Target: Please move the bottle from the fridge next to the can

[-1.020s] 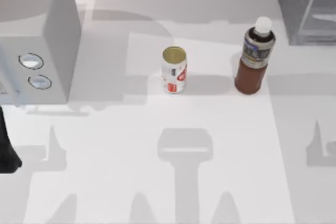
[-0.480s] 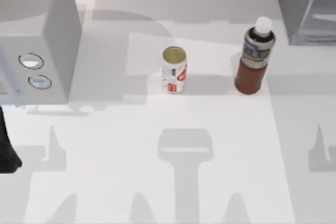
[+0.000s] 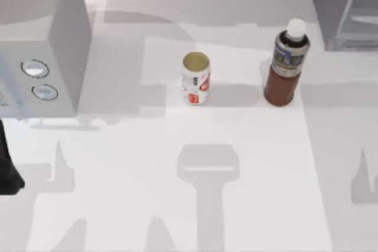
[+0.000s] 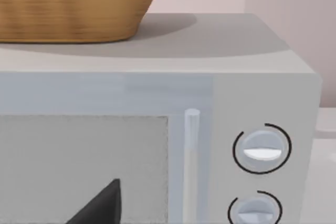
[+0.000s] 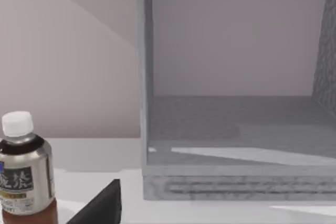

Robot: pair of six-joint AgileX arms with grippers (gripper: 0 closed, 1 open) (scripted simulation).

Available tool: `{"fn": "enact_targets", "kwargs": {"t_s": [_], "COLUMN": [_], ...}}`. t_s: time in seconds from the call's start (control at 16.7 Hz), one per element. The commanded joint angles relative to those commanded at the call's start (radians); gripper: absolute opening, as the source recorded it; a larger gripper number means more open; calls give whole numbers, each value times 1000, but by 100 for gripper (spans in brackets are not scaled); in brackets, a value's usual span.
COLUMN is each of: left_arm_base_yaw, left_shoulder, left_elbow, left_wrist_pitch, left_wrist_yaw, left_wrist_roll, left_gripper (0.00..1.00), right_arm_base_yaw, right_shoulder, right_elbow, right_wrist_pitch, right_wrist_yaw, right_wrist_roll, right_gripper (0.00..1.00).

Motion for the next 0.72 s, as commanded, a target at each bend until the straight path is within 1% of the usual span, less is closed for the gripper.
{"fn": "enact_targets", "kwargs": {"t_s": [0.48,0.72], "left_arm_base_yaw": [0,0], "left_shoulder": [0,0], "left_elbow": [0,0], "left_wrist_pitch": [0,0], "left_wrist_yaw": [0,0], "left_wrist_roll": [0,0], "left_gripper": [100,100], "right_arm_base_yaw": [1,0], "right_shoulder": [-362,-502], "right_elbow": [294,409], "right_wrist_pitch": [-721,-985], "right_wrist_yaw": [-5,-6], "right_wrist_roll": [-3,-5], "right_gripper": [100,100]}}
